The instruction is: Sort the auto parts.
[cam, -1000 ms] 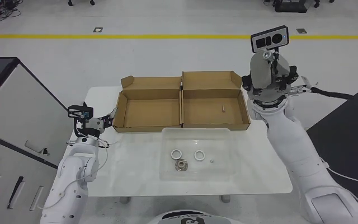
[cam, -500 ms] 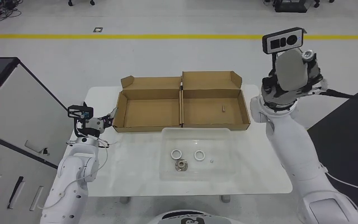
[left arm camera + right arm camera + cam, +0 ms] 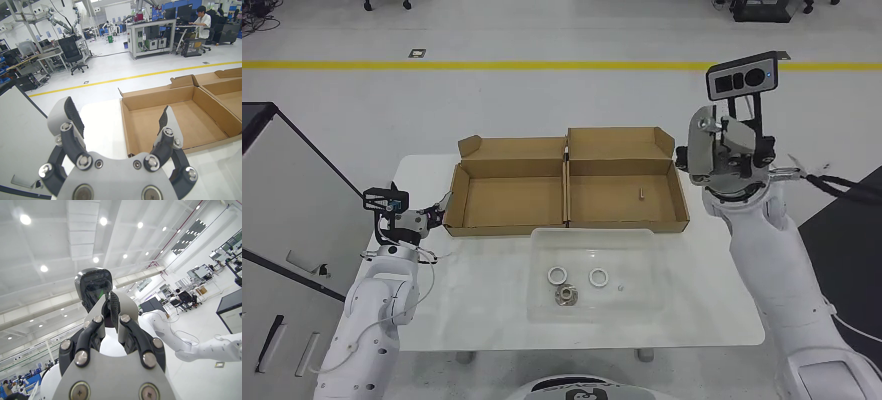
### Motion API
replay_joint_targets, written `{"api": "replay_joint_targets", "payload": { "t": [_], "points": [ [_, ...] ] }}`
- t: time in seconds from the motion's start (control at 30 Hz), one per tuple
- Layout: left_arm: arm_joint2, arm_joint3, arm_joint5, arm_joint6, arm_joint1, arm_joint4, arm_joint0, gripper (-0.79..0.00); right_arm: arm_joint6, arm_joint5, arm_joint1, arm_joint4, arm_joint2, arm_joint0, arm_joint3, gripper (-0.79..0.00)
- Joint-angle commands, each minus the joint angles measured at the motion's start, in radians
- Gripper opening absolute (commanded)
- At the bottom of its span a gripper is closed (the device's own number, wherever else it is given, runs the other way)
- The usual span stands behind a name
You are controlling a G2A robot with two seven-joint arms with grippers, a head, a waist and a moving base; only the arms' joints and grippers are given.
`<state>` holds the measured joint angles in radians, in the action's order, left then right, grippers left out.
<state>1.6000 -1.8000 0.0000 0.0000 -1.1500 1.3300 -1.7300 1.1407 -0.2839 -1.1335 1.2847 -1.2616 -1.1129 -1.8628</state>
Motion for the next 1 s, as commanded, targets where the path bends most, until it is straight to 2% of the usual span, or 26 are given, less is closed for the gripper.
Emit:
{"api": "replay_joint_targets", "payload": {
  "t": [0.0, 0.23, 0.97],
  "points": [
    [0.0, 0.0, 0.0, 0.0, 0.0, 0.0, 0.0, 0.0, 0.007, 0.013, -0.004, 0.042, 0.0, -0.007, -0.005, -0.785],
    [0.0, 0.0, 0.0, 0.0, 0.0, 0.0, 0.0, 0.0, 0.026, 0.057, -0.013, 0.103, -0.006, -0.018, -0.012, -0.785],
    [0.0, 0.0, 0.0, 0.0, 0.0, 0.0, 0.0, 0.0, 0.026, 0.057, -0.013, 0.103, -0.006, -0.018, -0.012, -0.785]
  ]
}}
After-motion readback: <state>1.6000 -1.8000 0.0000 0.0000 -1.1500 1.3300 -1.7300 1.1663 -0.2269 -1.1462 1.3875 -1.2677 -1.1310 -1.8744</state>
